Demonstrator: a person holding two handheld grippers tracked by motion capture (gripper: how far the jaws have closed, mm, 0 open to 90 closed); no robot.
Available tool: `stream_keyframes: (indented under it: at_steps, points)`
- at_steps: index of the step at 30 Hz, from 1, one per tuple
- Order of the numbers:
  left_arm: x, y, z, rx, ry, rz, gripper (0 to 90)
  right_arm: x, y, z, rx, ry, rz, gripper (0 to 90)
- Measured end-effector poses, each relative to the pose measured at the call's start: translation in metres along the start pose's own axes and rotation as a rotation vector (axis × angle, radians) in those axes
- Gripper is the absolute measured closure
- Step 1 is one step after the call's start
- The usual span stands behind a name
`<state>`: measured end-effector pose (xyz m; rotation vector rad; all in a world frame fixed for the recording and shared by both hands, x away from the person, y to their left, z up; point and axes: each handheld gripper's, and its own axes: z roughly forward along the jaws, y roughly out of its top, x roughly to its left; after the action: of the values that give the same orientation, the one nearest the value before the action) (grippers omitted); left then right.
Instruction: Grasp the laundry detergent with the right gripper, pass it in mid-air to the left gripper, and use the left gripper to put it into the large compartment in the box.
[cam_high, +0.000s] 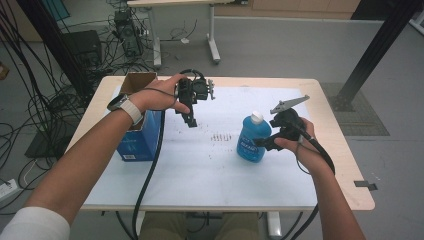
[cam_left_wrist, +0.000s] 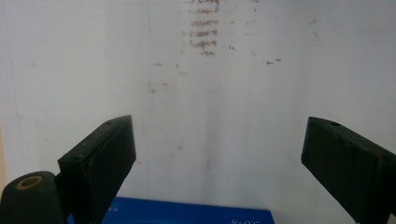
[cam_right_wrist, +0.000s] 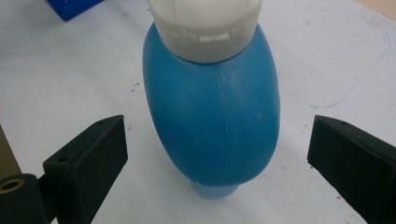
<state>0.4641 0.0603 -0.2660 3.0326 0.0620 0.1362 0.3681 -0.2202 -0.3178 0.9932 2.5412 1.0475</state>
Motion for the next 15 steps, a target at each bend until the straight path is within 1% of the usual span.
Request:
stream_keyframes:
  at_steps: [15]
  points:
    - [-0.0002,-0.0004,0.001,0.0,-0.001,-0.001,10.4,-0.0001,-0.0032,0.002,-0.025,-0.003,0.004,4.8]
